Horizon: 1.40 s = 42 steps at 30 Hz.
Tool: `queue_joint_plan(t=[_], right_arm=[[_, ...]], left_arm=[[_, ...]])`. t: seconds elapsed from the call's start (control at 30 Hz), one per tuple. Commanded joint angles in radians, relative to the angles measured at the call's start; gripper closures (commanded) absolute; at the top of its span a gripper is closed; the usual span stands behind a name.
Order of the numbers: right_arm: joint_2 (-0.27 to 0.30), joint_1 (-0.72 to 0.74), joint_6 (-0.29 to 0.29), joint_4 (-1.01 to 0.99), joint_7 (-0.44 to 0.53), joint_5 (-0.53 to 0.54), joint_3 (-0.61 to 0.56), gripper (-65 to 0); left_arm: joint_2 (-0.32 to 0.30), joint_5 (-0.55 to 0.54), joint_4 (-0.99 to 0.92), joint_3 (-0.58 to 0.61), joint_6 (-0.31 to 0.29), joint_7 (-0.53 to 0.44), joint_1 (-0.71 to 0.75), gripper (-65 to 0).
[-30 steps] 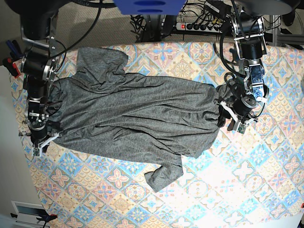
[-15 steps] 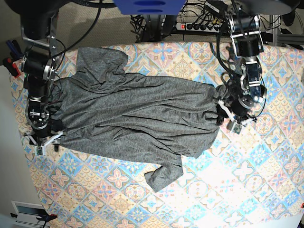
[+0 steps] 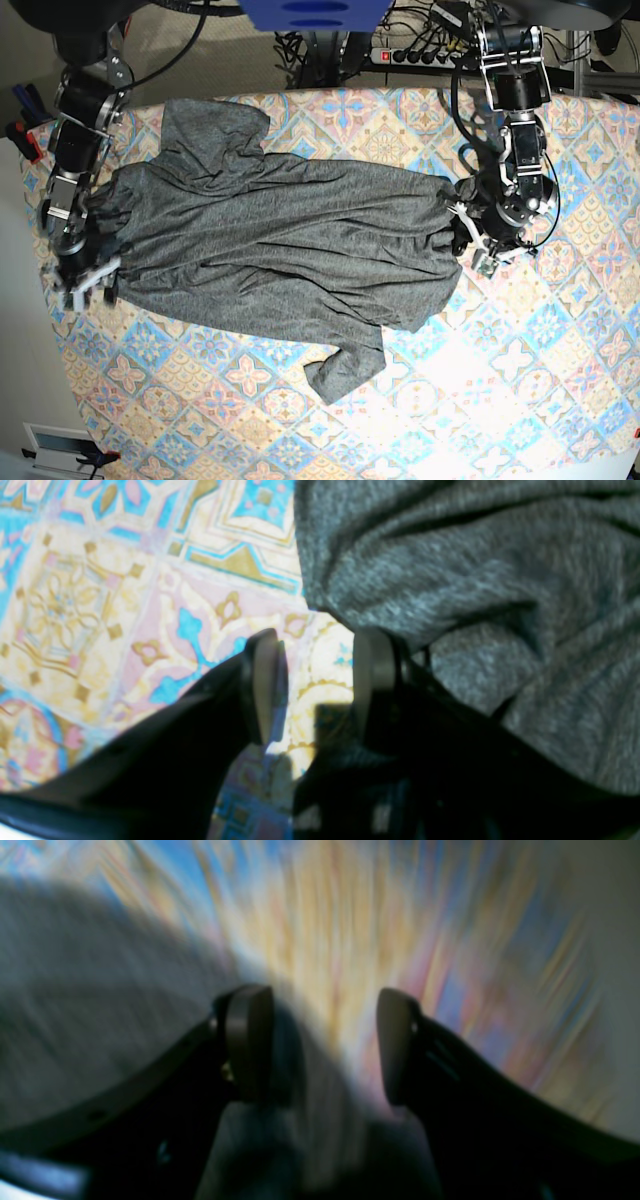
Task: Layout the t-shirt on the table in an organized manner, then fold the t-shirt properly
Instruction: 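Hold the shirt with both grippers and stretch it between them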
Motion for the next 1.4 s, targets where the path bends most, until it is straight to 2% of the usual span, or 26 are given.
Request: queue_joint_plan(t=[0.0, 0.1, 0.27, 0.37, 0.6, 0.73, 0.9, 0.97, 1.1, 1.2, 1.37], right_arm=[[0.024, -0.022, 0.003, 0.06, -0.014, 0.004, 0.004, -31.2], [0.024, -0.05, 0.004, 0.146, -0.064, 0.001, -0.005, -31.2], [0.024, -0.055, 0.009, 0.162, -0.11, -0.002, -0.007, -31.2], [0.024, -0.098, 0.033, 0.162, -0.115, -0.002, -0.007, -31.2], [0.024, -0.113, 0.036, 0.147, -0.115, -0.002, -0.045, -31.2], [0.024, -0.11, 0.036, 0.043, -0.097, 0.0, -0.125, -31.2], [0.024, -0.108, 0.036, -0.152, -0.003, 0.003, -0.107, -31.2], [0.027, -0.085, 0.056, -0.2, 0.022, 0.003, -0.102, -31.0], [0.027, 0.021, 0.154, -0.229, 0.026, 0.003, -0.105, -30.8], [0.027, 0.044, 0.164, -0.229, 0.026, -0.002, -0.116, -25.9], [0.027, 0.048, 0.138, -0.229, 0.025, -0.002, -0.173, -6.2]], left_arm=[[-0.003, 0.054, 0.001, 0.005, -0.032, 0.097, 0.02, -23.3], [-0.003, 0.054, 0.001, 0.005, -0.032, 0.097, 0.016, -23.3], [0.012, 0.06, 0.001, 0.005, -0.032, 0.097, 0.014, -23.3], [0.014, 0.06, 0.001, 0.005, -0.032, 0.097, 0.019, -23.3], [0.016, 0.06, 0.001, 0.005, -0.032, 0.097, 0.014, -23.3], [0.017, 0.06, 0.003, 0.005, -0.032, 0.097, 0.014, -23.3], [0.017, 0.06, 0.003, 0.005, -0.032, 0.097, 0.016, -23.3], [0.017, 0.06, 0.003, 0.005, -0.032, 0.097, 0.017, -23.3], [0.017, 0.06, 0.003, 0.004, -0.032, 0.097, 0.017, -23.3], [0.017, 0.06, 0.003, 0.004, -0.032, 0.097, 0.014, -23.3], [0.017, 0.06, 0.003, 0.004, -0.032, 0.097, 0.014, -23.3]])
